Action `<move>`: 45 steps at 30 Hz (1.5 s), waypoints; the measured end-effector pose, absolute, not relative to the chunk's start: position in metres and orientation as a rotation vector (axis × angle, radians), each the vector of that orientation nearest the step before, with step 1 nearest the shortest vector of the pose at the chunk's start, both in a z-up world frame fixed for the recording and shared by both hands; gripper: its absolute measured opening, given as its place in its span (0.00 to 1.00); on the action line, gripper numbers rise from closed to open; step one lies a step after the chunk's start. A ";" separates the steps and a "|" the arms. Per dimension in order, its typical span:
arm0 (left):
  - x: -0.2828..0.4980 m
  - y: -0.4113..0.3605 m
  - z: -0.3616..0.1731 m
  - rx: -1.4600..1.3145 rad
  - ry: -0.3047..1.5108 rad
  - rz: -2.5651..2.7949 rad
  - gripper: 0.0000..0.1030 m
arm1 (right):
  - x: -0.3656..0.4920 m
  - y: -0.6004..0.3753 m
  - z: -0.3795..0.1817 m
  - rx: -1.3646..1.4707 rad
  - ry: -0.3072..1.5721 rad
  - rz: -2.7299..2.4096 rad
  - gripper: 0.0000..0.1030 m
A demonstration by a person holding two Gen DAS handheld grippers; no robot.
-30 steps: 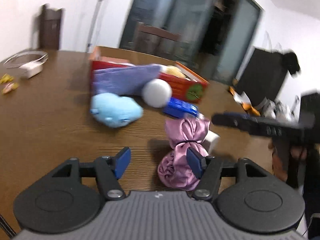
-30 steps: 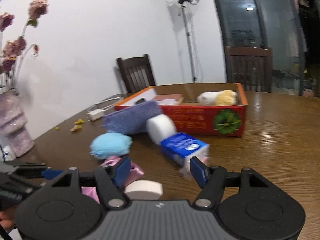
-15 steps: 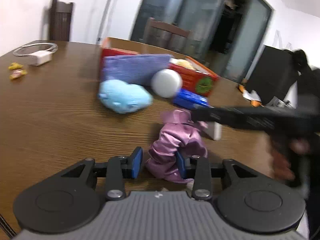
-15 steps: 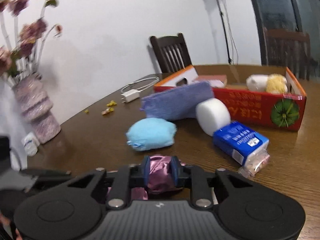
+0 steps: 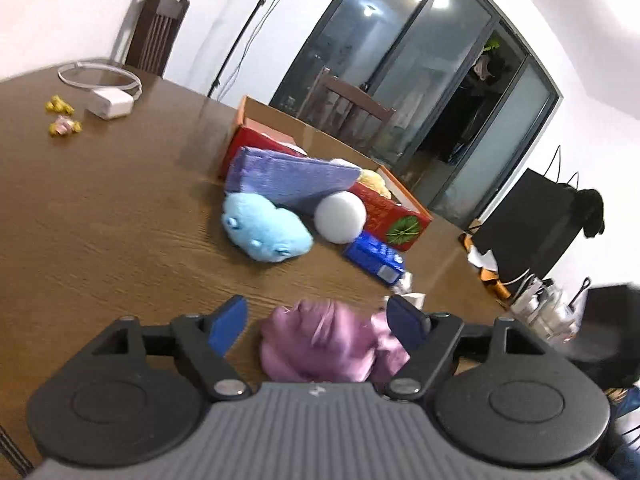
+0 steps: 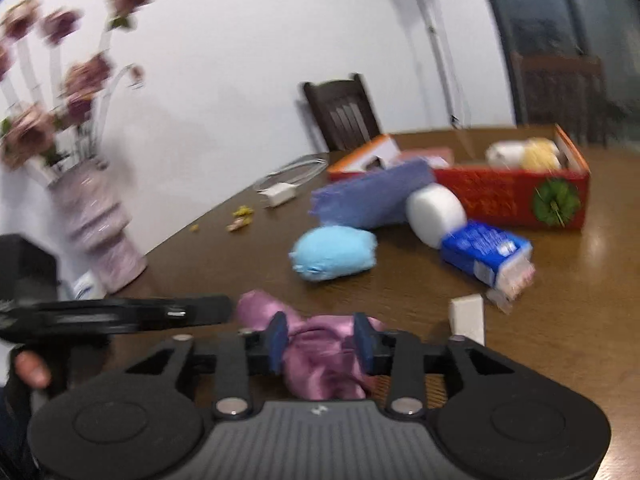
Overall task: Organize soft objects
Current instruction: 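Carry the scrunchie into the box and open both grippers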
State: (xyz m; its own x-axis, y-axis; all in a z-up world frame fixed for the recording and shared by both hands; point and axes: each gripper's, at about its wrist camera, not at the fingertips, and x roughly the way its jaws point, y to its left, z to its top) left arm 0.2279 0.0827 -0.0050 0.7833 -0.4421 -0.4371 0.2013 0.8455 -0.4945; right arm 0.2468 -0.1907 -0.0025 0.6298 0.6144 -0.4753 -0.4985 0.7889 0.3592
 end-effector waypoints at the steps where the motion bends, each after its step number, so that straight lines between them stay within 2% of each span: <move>1: 0.231 0.079 -0.006 -0.442 0.579 -0.369 0.76 | 0.250 -0.190 -0.008 0.213 0.633 0.635 0.42; 4: 0.236 0.065 -0.013 -0.398 0.626 -0.375 0.71 | 0.252 -0.186 -0.016 0.234 0.640 0.630 0.42; 5: 0.236 0.062 -0.016 -0.389 0.641 -0.382 0.62 | 0.250 -0.185 -0.017 0.228 0.637 0.629 0.42; 10: 0.231 0.063 -0.030 -0.387 0.661 -0.391 0.46 | 0.247 -0.184 -0.022 0.212 0.652 0.650 0.39; 11: 0.232 0.065 -0.032 -0.399 0.668 -0.403 0.39 | 0.247 -0.184 -0.023 0.216 0.658 0.660 0.35; 14: 0.236 0.066 -0.028 -0.400 0.670 -0.427 0.27 | 0.250 -0.184 -0.024 0.230 0.666 0.685 0.26; 15: 0.238 0.063 -0.022 -0.382 0.655 -0.434 0.24 | 0.252 -0.185 -0.021 0.235 0.662 0.687 0.17; 17: 0.244 0.057 -0.004 -0.345 0.602 -0.456 0.23 | 0.258 -0.188 -0.009 0.245 0.635 0.689 0.12; 21: 0.287 0.054 0.051 -0.298 0.480 -0.511 0.23 | 0.291 -0.198 0.038 0.253 0.512 0.710 0.11; 26: 0.388 0.055 0.102 -0.296 0.457 -0.520 0.23 | 0.385 -0.200 0.093 0.250 0.417 0.689 0.11; 29: 0.449 0.057 0.100 -0.325 0.534 -0.458 0.23 | 0.457 -0.192 0.095 0.290 0.491 0.667 0.11; 32: 0.486 0.056 0.083 -0.283 0.605 -0.382 0.23 | 0.509 -0.180 0.073 0.331 0.606 0.649 0.12; 34: 0.502 0.053 0.067 -0.231 0.654 -0.331 0.28 | 0.532 -0.168 0.055 0.316 0.664 0.631 0.12; 36: 0.509 0.048 0.053 -0.149 0.682 -0.265 0.41 | 0.543 -0.155 0.040 0.265 0.693 0.614 0.13; 37: 0.510 0.049 0.047 -0.119 0.698 -0.248 0.43 | 0.547 -0.149 0.034 0.241 0.706 0.603 0.13; 39: 0.509 0.053 0.040 -0.097 0.704 -0.262 0.60 | 0.554 -0.137 0.020 0.186 0.760 0.599 0.22; 45: 0.490 0.068 0.059 -0.112 0.632 -0.257 0.69 | 0.540 -0.142 0.026 0.168 0.716 0.596 0.49</move>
State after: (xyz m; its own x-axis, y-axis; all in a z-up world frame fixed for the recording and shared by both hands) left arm 0.4899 0.0680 0.0593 0.7763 -0.2711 -0.5690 0.2033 0.9622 -0.1811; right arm 0.5402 -0.1418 0.0258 0.5979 0.5666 -0.5670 -0.4548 0.8223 0.3421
